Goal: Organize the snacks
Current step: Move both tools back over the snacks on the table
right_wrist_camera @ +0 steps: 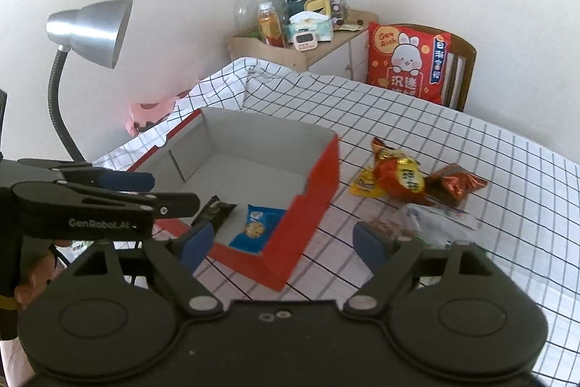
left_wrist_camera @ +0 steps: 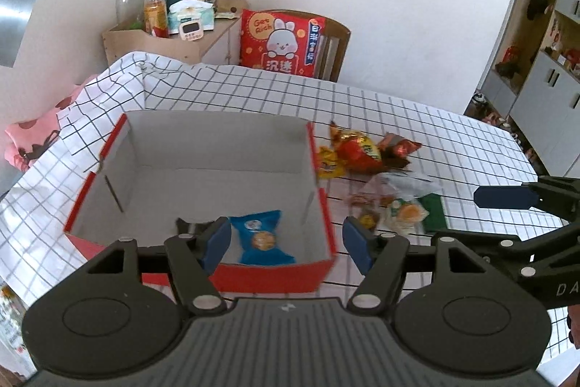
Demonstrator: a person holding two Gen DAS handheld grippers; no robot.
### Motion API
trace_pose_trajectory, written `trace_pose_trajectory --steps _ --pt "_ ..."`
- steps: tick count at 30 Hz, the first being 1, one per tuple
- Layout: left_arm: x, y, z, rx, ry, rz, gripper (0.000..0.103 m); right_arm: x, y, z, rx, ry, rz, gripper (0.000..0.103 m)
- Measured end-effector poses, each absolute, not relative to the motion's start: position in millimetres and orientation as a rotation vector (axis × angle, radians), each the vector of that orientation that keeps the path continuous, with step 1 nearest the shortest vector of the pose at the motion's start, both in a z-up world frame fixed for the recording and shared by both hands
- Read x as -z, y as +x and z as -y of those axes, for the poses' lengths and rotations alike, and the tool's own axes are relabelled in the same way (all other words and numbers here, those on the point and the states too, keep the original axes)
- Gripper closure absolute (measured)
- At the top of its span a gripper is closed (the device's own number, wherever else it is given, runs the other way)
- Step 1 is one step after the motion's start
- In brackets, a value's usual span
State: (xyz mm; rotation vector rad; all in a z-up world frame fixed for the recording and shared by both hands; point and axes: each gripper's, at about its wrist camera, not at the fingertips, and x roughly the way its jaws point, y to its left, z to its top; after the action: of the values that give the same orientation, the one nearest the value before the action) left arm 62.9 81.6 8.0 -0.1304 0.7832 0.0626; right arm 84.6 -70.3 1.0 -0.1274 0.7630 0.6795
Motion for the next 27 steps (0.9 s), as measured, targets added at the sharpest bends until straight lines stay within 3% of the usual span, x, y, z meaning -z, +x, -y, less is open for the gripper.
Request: trace_pose_trajectory --steps 9,21,27 --pt "13.9 61.0 -28.0 -0.054 -0.153 -0.794 0.026 24.6 76.8 136.8 -0.658 -0.133 -0.782 0.006" --pt "61.0 98.7 18.7 -0.111 -0.193 -0.937 0.026 67.8 82.1 184.7 -0.645 -0.297 -0.778 0.006" --pt "73.6 136.2 31.7 -0.132 -0.183 -0.963 0.026 75.1 128.9 204.7 -0.560 -0.211 -0.825 0.007"
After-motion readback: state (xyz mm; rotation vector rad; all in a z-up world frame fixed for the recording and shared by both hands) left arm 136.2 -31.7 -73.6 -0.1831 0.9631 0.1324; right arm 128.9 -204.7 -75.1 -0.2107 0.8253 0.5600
